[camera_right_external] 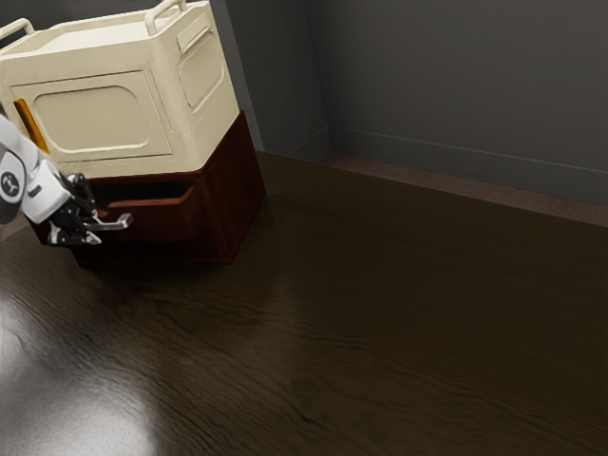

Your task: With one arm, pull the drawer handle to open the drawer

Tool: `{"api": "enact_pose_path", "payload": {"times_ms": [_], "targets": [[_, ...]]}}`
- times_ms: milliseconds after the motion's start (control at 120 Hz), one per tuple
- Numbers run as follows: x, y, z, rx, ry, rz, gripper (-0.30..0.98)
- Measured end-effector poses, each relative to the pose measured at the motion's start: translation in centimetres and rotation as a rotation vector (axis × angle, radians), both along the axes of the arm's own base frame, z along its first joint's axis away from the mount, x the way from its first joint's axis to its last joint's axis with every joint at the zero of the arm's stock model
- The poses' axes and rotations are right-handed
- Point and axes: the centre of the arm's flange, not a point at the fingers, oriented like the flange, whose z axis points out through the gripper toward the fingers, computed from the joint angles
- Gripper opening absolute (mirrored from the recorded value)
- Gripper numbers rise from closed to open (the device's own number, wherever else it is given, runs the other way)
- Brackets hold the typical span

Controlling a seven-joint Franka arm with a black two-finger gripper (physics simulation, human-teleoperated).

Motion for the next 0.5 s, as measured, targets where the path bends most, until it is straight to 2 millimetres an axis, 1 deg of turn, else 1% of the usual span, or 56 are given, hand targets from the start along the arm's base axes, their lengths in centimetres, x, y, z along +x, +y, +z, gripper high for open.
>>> {"api": "enact_pose_path", "payload": {"times_ms": [167,333,500], "targets": [[-1.3,-0.6,0.1,-0.014,0.007,-0.002,0.07],[-2.3,-1.9,0.0,-0.026,0.013,-0.016,0.06],[-3.9,-2.9,0.1,-0.040,0.017,-0.021,0.04]]}}
